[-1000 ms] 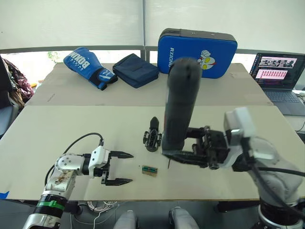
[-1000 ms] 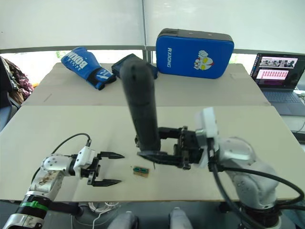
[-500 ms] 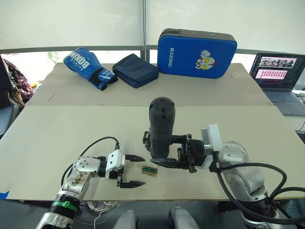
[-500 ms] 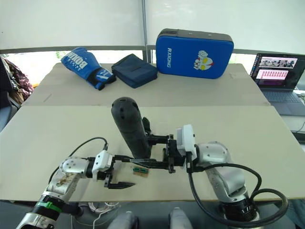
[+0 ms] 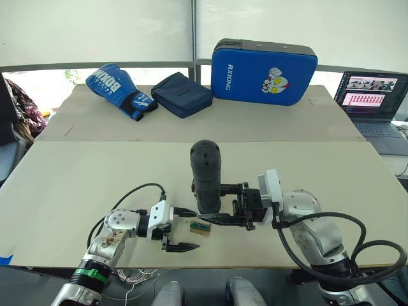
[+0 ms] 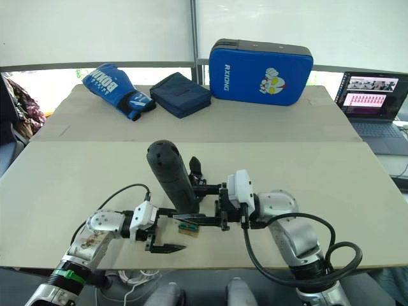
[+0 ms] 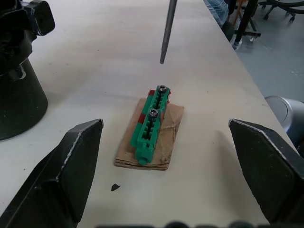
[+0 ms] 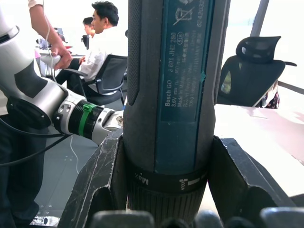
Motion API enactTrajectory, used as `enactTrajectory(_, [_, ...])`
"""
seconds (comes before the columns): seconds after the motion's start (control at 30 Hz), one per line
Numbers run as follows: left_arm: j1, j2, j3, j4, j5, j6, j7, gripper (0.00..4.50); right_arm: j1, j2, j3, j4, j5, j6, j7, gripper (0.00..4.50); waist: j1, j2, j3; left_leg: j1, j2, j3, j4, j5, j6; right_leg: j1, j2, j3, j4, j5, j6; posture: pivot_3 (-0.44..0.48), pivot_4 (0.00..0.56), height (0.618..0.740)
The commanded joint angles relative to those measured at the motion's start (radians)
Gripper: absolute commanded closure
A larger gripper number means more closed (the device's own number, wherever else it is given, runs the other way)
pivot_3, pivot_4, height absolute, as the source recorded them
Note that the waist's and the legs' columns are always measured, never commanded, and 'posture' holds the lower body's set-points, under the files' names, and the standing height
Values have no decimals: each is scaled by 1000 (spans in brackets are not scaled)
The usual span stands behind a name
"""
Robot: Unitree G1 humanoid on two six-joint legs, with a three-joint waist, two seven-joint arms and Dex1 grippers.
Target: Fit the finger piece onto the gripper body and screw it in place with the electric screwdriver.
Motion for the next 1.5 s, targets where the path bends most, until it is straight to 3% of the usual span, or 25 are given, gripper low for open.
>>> enactTrajectory(0.03, [19, 8, -5, -9, 13, 4, 21, 0, -23, 17, 1, -20, 11, -43, 5, 2563, 0, 0, 0, 0, 0, 0, 0, 0, 0, 0, 0, 0, 0, 0, 0, 0, 150, 740])
enactTrajectory(0.6, [34, 19, 9, -108, -25, 90, 54, 0, -33, 40, 10, 10, -2, -47, 15, 2563, 0, 0, 0, 1, 0, 0, 0, 0, 0, 1, 0, 0, 0, 0, 0, 0, 150, 740])
enactTrajectory(1.5, [22, 12, -17, 23, 22, -10, 25, 0, -35, 46, 28, 35, -18, -77, 19, 2563, 0, 0, 0, 3, 0, 0, -1, 0, 0, 2, 0, 0, 0, 0, 0, 0, 150, 740])
